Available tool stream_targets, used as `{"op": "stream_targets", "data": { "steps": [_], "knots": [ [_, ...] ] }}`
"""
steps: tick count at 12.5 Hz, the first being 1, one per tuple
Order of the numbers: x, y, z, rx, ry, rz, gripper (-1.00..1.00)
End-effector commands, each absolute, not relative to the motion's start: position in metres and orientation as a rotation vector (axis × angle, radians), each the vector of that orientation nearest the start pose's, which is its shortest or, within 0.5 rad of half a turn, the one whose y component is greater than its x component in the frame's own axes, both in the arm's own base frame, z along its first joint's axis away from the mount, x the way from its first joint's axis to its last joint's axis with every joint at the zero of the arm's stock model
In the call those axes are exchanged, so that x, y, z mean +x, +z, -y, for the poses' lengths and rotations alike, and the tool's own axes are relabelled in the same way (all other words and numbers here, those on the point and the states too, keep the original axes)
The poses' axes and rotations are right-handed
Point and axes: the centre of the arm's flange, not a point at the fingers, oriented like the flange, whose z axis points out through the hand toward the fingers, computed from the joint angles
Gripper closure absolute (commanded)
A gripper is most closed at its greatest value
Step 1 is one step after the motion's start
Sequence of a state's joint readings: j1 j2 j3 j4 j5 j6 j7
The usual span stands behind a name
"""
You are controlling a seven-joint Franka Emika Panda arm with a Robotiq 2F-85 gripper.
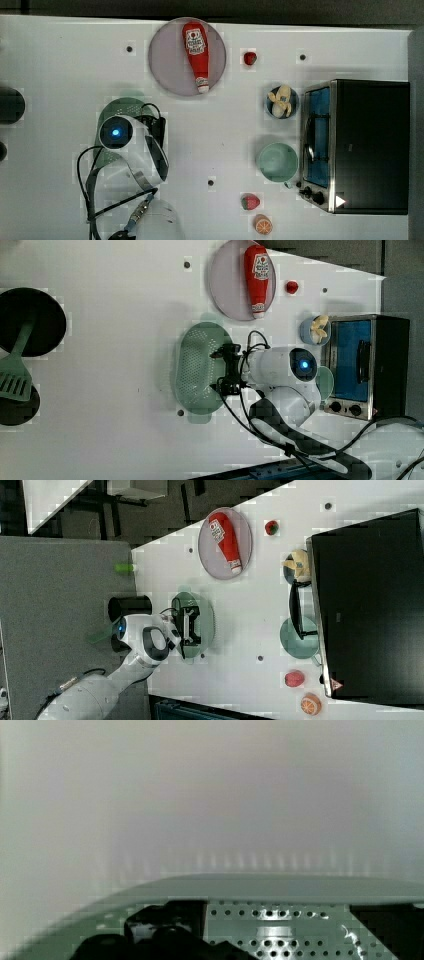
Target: Drag strainer left to right.
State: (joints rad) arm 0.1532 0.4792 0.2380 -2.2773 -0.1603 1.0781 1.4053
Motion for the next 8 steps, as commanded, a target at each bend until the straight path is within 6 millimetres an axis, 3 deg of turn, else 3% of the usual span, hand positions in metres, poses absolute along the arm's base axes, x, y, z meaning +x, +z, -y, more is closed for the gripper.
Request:
{"op": "stream_targets", "data": {
  "steps": [1, 8],
  "knots": [
    [0.48, 0.151, -0.177, -2.225, 0.09, -2.324, -1.0],
    [0.483, 0.155, -0.095, -2.267, 0.043, -2.336, -1.0]
  ]
}}
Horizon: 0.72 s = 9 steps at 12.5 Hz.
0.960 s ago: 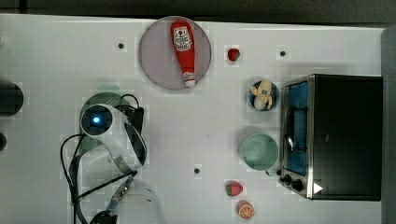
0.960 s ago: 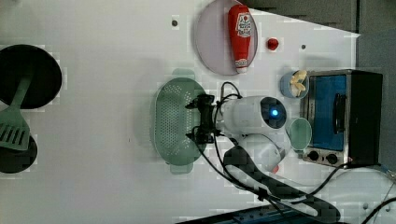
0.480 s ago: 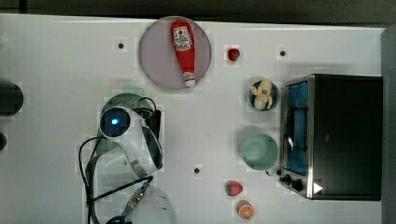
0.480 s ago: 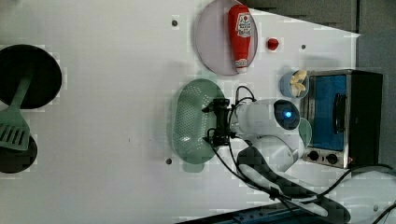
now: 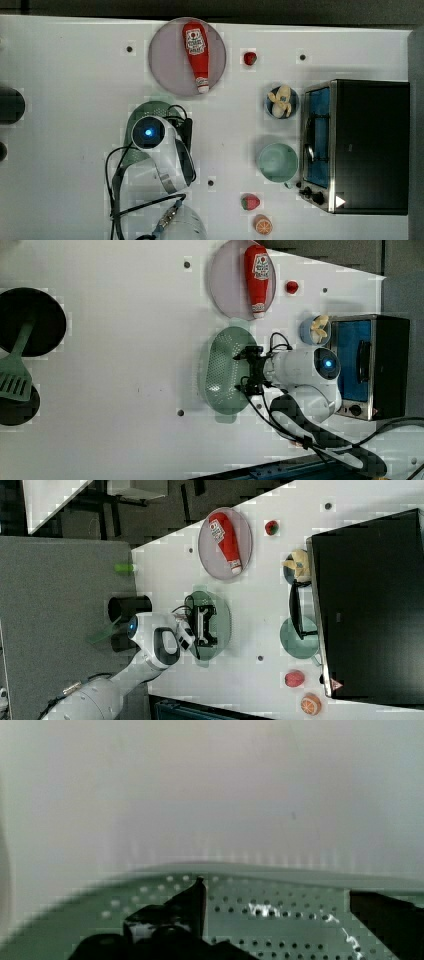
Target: Drag strainer left to right.
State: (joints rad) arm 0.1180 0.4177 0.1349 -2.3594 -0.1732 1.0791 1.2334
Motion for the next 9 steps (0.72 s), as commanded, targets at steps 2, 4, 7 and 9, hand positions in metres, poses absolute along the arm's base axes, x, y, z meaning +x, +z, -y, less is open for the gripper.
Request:
{"op": "stream_targets", "data": {
  "steps": [2, 4, 7, 9],
  "knots": [
    [0.484, 0.154, -0.071, -2.302, 0.038, -2.316, -1.0],
    [0.487, 0.154, -0.046, -2.347, 0.027, -2.276, -1.0],
    [0.49, 0.155, -0.012, -2.343, 0.006, -2.297, -1.0],
    [0.49, 0.155, 0.006, -2.315, -0.004, -2.337, -1.0]
  ]
}}
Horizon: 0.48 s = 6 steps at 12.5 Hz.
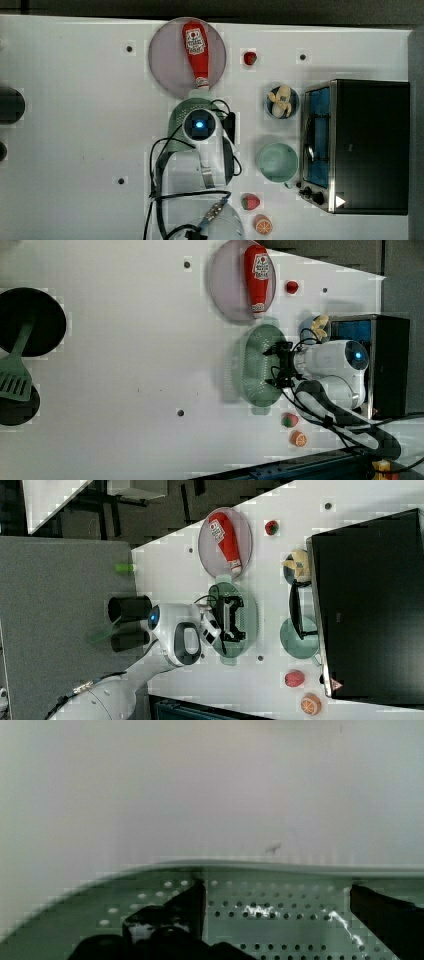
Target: Drag strainer left to right.
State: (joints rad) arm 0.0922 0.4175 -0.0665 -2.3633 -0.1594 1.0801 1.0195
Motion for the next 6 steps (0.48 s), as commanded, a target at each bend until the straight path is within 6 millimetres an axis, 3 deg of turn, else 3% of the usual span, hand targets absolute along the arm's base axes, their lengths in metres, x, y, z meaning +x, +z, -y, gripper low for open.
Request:
{"op": "stream_targets", "data": {
  "steps": [1, 6],
  "knots": [
    [0.49, 0.155, 0.013, -2.315, -0.007, -2.341, -1.0],
    [0.489, 0.156, 0.031, -2.36, -0.011, -2.307, -1.0]
  ]
}}
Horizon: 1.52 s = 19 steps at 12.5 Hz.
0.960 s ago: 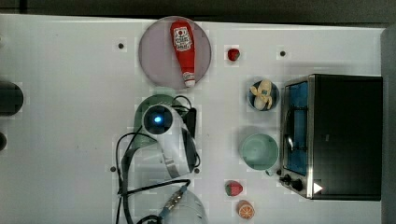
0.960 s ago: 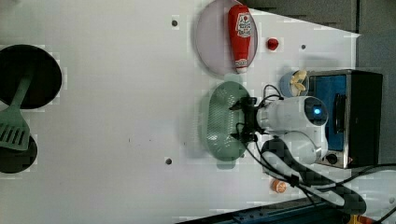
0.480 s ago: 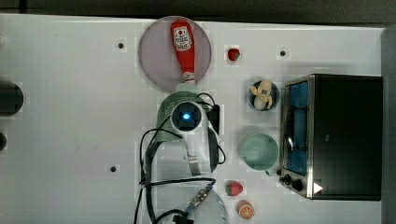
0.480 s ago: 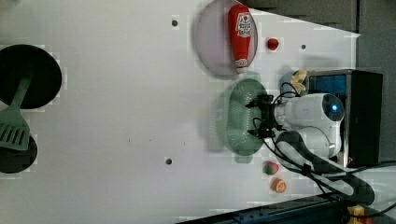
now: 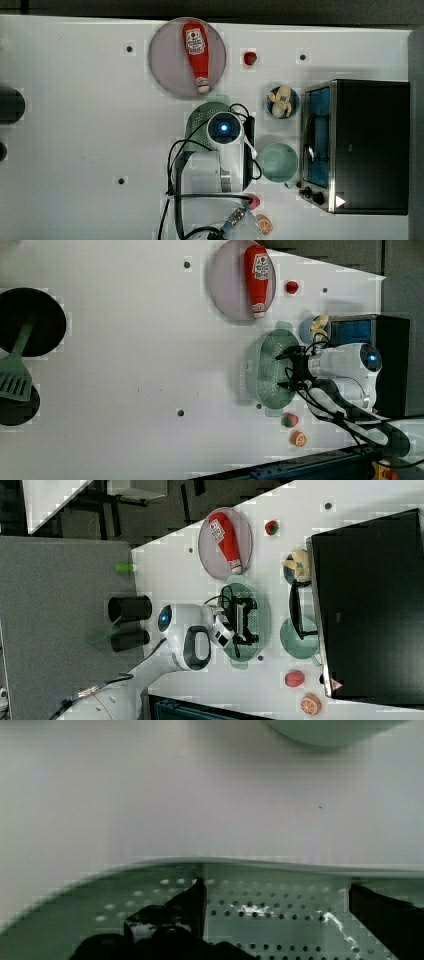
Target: Drag strainer left to right.
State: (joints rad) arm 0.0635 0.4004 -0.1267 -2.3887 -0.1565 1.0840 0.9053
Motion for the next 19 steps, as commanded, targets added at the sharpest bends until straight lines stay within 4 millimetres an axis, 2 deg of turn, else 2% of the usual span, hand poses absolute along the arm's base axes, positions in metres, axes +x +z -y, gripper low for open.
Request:
{"op": "stream_targets", "data": {
  "steps": [1, 3, 5, 7, 9, 12, 14, 16, 18, 19],
  "knots": [
    [0.49, 0.157, 0.029, -2.361, -0.013, -2.302, -1.0],
    [0.494, 0.169, 0.019, -2.37, -0.032, -2.26, -1.0],
    [0.503, 0.208, -0.003, -2.473, -0.076, -2.071, -1.0],
    [0.509, 0.268, -0.011, -2.563, -0.11, -1.918, -1.0],
    [0.507, 0.34, -0.005, -2.668, -0.099, -1.796, -1.0],
    [0.494, 0.463, 0.003, -2.716, -0.058, -1.636, -1.0],
    [0.477, 0.53, 0.004, -2.786, -0.008, -1.456, -1.0],
    [0.464, 0.572, 0.007, -2.905, 0.021, -1.216, -1.0],
    [0.465, 0.6, 0.018, -2.919, -0.034, -1.156, -1.0],
    [0.468, 0.608, 0.02, -2.925, -0.057, -1.132, -1.0]
  ]
}}
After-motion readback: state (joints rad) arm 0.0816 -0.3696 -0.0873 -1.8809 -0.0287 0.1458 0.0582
